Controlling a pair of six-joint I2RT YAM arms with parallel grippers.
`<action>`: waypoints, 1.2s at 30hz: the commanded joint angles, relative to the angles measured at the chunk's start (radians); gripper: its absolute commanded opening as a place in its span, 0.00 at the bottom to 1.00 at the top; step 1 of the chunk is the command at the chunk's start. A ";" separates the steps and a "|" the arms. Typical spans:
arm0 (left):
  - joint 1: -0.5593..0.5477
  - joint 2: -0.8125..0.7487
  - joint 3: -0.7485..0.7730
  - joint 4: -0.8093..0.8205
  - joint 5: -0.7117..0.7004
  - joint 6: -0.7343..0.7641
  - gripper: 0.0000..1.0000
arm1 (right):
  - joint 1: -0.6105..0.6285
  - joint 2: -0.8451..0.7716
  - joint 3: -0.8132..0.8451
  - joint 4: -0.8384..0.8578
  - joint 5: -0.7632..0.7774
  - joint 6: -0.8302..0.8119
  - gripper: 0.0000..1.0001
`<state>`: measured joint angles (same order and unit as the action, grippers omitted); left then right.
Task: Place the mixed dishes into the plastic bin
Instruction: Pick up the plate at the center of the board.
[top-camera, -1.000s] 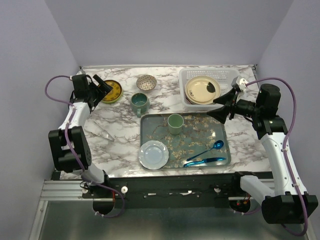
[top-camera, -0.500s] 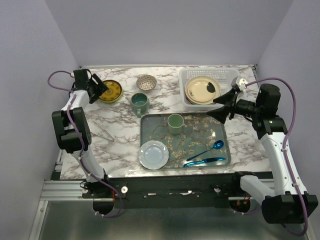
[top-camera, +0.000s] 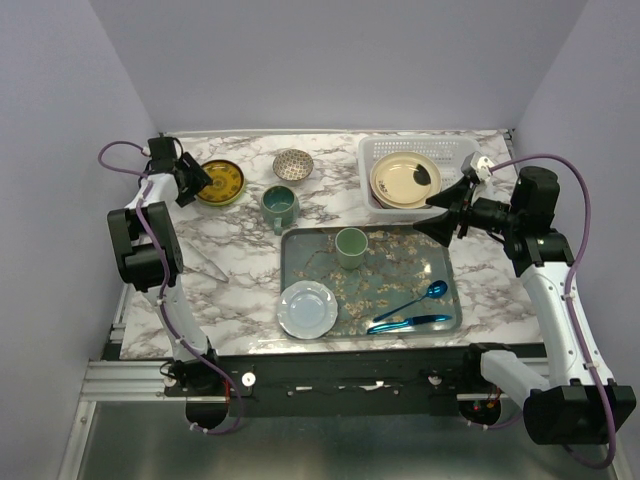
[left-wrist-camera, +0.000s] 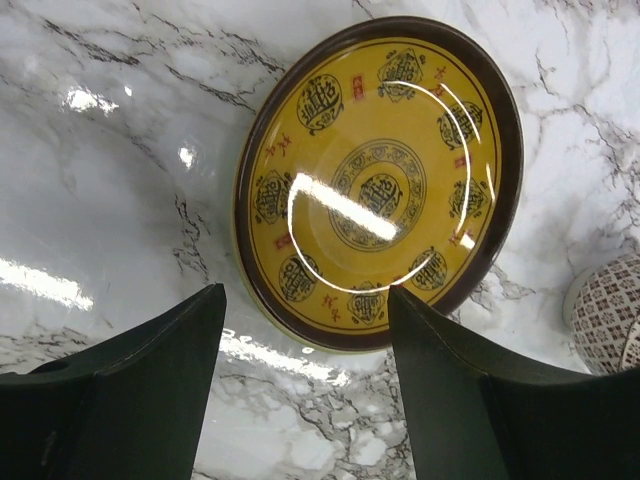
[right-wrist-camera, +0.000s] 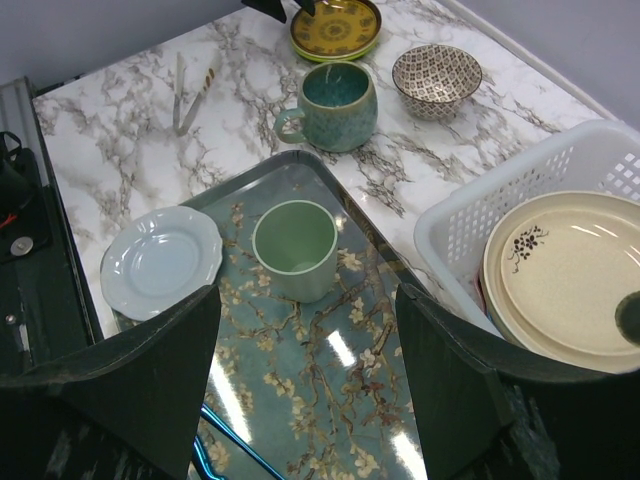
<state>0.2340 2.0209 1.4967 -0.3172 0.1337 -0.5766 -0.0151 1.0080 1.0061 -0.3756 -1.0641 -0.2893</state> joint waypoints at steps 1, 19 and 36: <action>0.010 0.039 0.045 -0.046 -0.042 0.041 0.69 | -0.003 0.009 -0.009 0.004 0.006 -0.013 0.79; 0.010 0.093 0.095 -0.105 -0.089 0.089 0.49 | -0.003 0.018 -0.008 0.001 0.013 -0.013 0.79; 0.010 0.075 0.106 -0.141 -0.112 0.113 0.20 | -0.003 0.018 -0.004 0.000 0.013 -0.014 0.79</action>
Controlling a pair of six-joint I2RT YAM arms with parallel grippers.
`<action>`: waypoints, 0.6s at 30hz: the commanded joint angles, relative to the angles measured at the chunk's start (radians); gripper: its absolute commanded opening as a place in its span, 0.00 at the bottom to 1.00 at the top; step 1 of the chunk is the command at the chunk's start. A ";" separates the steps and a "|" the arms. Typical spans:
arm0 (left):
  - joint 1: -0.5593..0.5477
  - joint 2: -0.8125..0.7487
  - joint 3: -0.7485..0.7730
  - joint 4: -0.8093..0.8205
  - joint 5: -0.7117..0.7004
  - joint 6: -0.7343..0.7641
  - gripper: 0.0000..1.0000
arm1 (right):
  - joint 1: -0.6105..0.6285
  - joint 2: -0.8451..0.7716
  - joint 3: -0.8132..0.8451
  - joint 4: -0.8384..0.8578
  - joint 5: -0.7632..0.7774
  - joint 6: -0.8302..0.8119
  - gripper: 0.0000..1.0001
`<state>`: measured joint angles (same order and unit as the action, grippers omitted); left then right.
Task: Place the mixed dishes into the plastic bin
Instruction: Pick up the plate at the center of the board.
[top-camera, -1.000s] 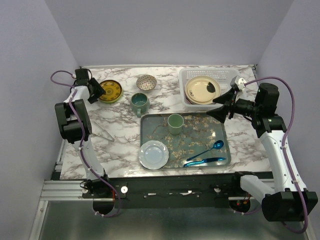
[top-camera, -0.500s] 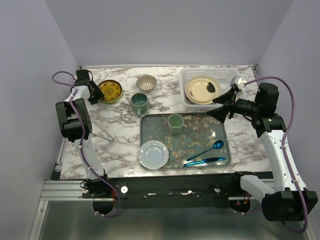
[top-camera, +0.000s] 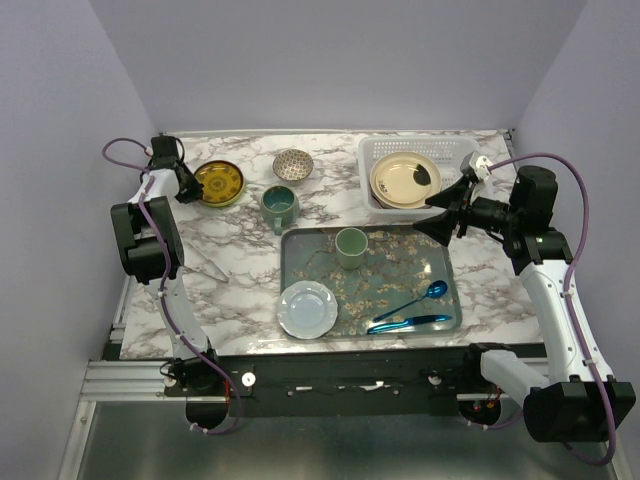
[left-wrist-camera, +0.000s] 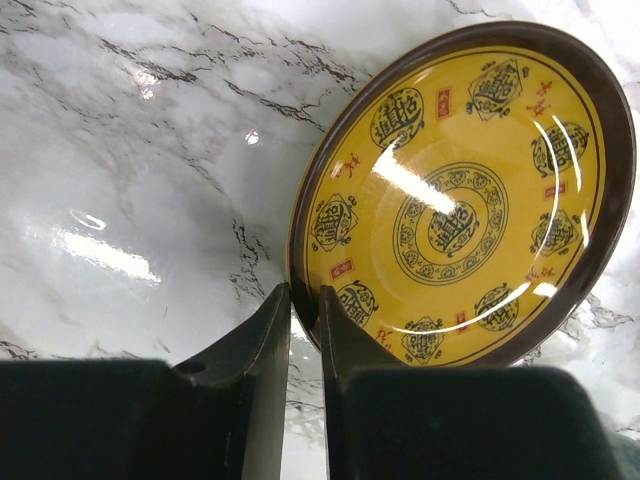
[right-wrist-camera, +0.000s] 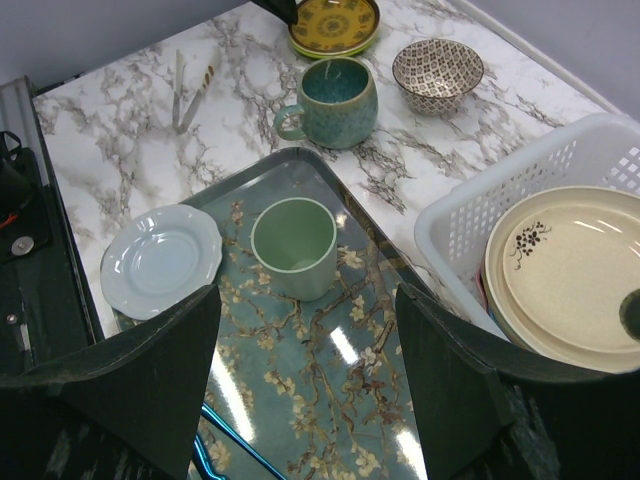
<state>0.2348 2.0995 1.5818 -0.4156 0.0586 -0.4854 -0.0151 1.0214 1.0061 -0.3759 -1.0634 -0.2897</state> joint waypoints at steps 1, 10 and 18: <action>0.011 -0.007 0.021 -0.043 -0.037 0.022 0.19 | -0.003 0.005 -0.006 0.000 0.013 -0.014 0.79; 0.009 -0.062 0.023 -0.045 -0.022 0.007 0.11 | -0.003 0.003 -0.004 -0.001 0.008 -0.014 0.79; 0.009 -0.099 0.020 -0.046 0.006 -0.007 0.05 | -0.003 0.000 -0.004 -0.001 0.005 -0.014 0.79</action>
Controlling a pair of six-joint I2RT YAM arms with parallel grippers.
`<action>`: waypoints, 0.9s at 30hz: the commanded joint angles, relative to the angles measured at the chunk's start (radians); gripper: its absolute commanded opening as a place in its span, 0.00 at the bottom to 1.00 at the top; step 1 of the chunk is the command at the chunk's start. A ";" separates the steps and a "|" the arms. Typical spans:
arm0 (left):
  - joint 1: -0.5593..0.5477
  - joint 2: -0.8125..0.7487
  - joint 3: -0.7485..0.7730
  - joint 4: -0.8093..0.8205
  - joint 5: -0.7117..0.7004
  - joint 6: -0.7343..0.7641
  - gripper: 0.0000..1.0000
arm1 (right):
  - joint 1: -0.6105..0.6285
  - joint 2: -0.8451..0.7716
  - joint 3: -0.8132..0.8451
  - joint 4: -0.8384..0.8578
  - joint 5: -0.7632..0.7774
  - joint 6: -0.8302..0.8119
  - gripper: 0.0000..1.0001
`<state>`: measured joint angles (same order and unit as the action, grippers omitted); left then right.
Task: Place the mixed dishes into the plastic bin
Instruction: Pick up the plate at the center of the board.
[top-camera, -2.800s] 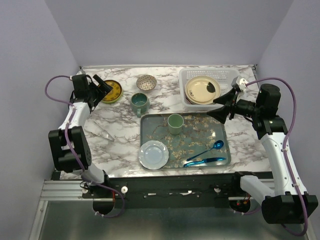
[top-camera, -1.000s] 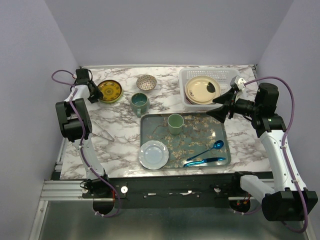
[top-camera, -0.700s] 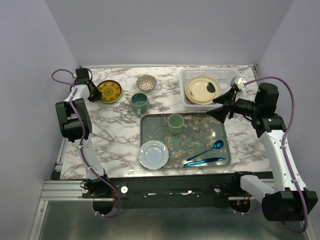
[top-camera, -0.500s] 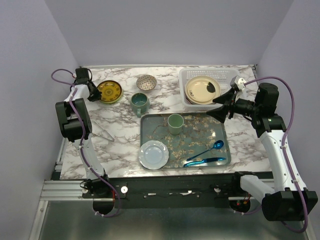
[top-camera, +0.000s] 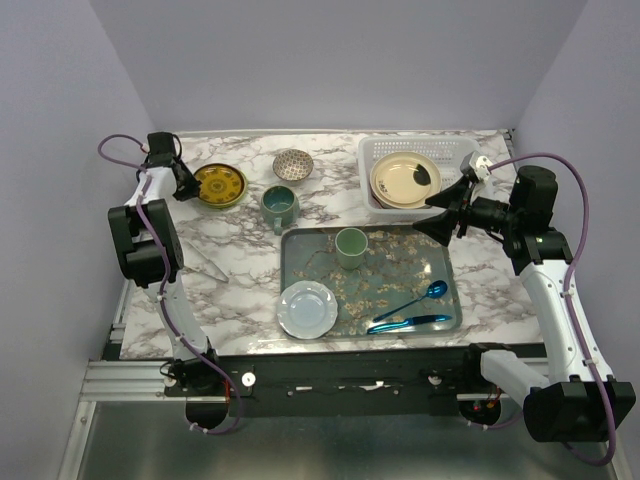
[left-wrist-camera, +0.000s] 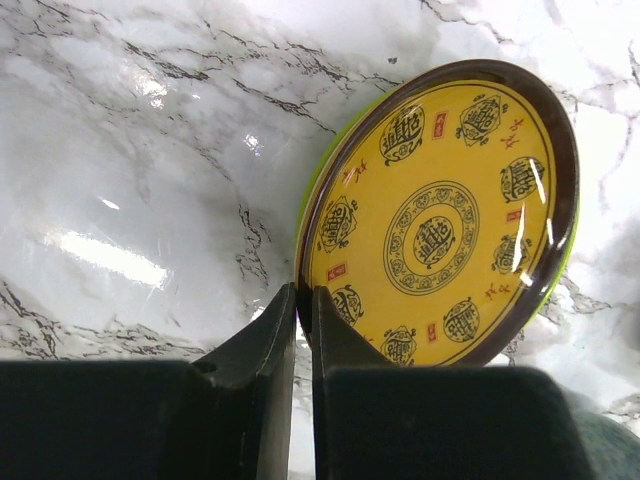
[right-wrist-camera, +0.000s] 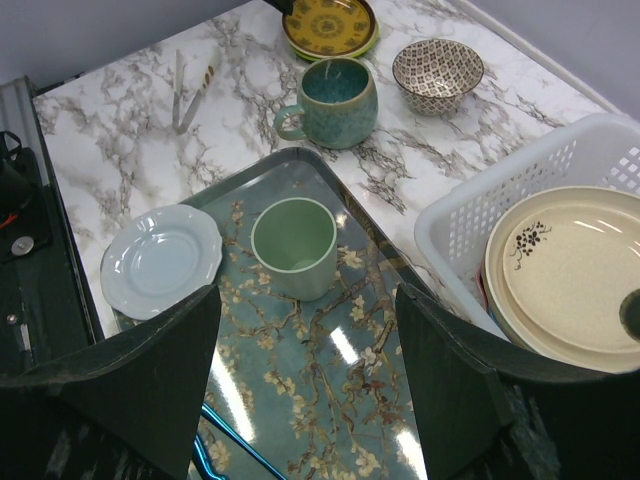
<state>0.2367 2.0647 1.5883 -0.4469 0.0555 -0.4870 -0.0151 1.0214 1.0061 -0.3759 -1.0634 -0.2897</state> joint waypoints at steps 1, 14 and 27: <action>0.007 -0.067 0.015 -0.016 0.017 -0.007 0.04 | -0.003 0.000 -0.004 -0.001 0.005 -0.014 0.79; 0.018 -0.080 -0.011 -0.007 0.070 -0.025 0.00 | -0.003 0.000 -0.004 -0.003 0.006 -0.014 0.79; 0.088 -0.092 -0.047 0.074 0.280 -0.122 0.00 | -0.003 -0.003 -0.003 -0.004 0.008 -0.016 0.79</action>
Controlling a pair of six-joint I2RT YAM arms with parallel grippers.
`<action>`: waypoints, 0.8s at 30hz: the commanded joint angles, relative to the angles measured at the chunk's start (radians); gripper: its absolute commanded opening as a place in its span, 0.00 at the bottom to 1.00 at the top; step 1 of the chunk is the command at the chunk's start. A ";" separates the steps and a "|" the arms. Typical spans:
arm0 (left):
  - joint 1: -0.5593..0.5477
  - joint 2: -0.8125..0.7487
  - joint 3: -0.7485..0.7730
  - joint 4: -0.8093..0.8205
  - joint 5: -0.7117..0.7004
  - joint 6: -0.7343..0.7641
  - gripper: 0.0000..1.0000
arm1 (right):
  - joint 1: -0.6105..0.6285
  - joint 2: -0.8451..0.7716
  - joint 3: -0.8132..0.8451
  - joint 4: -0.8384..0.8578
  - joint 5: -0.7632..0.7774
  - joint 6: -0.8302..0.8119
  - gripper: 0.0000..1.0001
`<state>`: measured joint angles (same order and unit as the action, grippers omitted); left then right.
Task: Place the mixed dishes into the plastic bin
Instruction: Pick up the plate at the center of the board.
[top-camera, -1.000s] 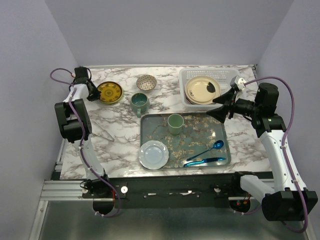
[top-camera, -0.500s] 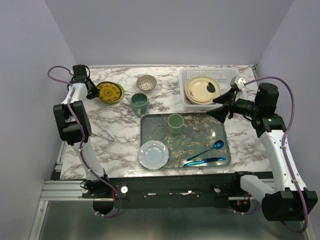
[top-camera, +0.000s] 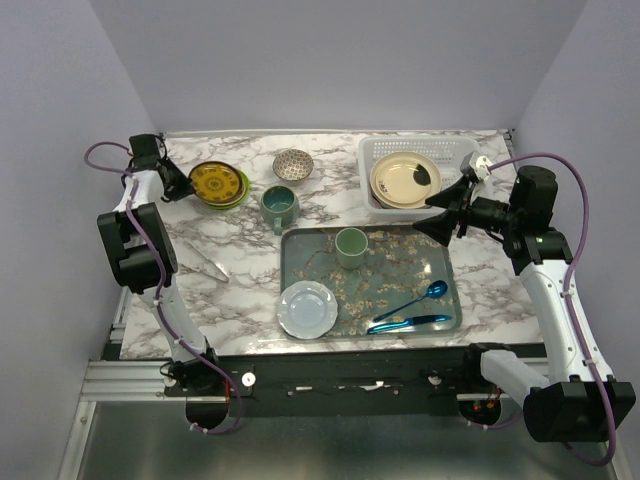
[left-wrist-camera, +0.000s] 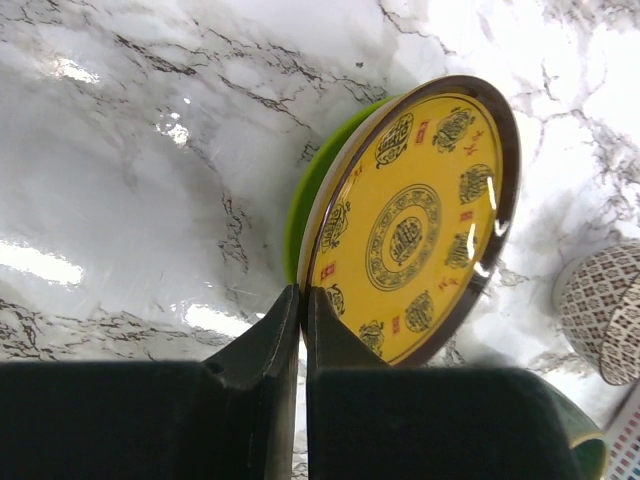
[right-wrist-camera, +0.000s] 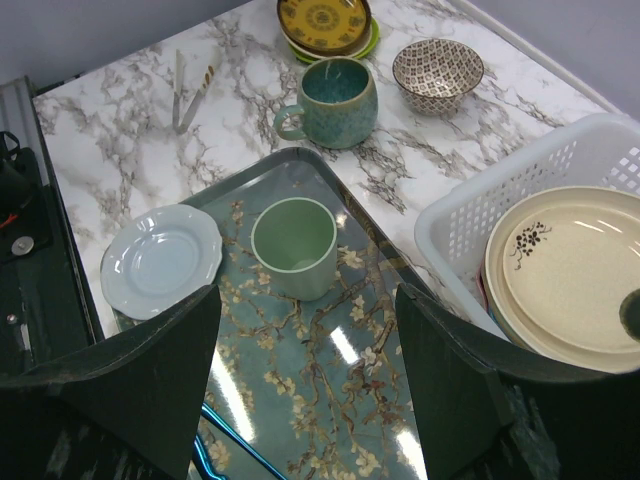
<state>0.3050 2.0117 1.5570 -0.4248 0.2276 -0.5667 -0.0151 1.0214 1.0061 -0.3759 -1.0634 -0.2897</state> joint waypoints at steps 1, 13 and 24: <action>0.025 -0.036 -0.027 0.069 0.119 -0.054 0.00 | -0.003 -0.003 -0.003 -0.004 0.008 -0.016 0.79; 0.059 -0.062 -0.103 0.159 0.179 -0.099 0.00 | -0.003 0.002 -0.004 -0.004 0.010 -0.019 0.79; 0.092 -0.220 -0.288 0.403 0.286 -0.269 0.00 | -0.003 0.005 -0.003 -0.006 0.005 -0.019 0.79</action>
<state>0.3782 1.8877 1.3296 -0.1825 0.4206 -0.7338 -0.0151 1.0214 1.0061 -0.3763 -1.0634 -0.2909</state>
